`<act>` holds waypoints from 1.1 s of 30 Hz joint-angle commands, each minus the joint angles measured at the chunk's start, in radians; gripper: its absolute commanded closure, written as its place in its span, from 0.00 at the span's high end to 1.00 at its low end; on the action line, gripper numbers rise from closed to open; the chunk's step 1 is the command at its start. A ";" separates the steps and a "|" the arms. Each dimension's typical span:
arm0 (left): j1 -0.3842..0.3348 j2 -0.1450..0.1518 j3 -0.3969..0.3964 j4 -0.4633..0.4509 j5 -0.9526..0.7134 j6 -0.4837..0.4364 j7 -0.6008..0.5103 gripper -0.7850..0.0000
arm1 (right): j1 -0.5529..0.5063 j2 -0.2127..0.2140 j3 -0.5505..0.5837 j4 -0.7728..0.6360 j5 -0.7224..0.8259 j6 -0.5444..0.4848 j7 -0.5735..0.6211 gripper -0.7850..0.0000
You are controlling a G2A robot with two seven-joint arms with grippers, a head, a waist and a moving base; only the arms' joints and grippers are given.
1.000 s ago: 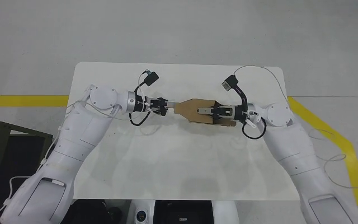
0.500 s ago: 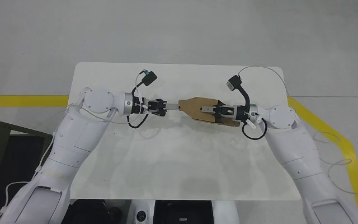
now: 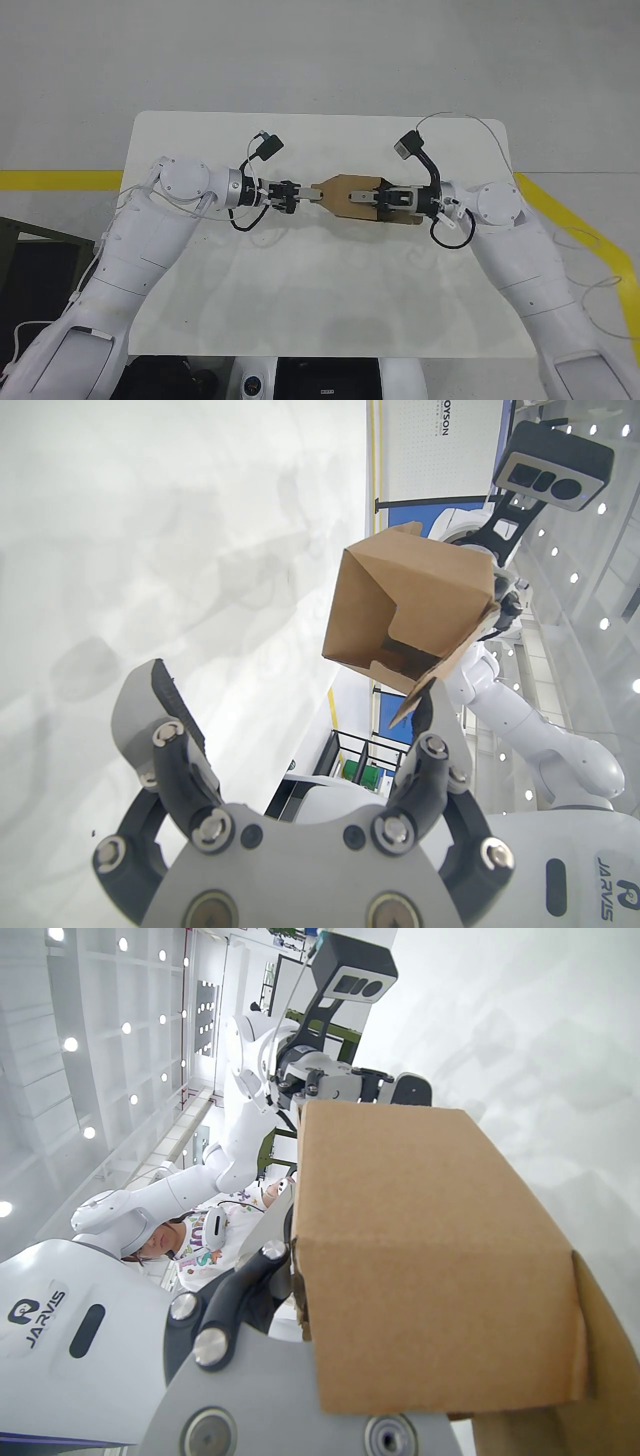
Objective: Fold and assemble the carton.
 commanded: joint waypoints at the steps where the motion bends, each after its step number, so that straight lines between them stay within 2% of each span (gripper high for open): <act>1: 0.001 0.000 0.002 0.001 -0.001 0.000 0.000 1.00 | 0.008 -0.004 -0.009 0.003 0.013 -0.006 0.004 0.00; 17: -0.008 -0.009 0.027 0.007 -0.020 -0.014 0.006 1.00 | 0.037 -0.030 -0.061 0.042 0.108 -0.061 0.015 0.00; 33: -0.027 -0.023 0.054 0.025 -0.046 -0.027 0.014 1.00 | 0.053 -0.046 -0.082 0.095 0.124 -0.080 0.026 0.00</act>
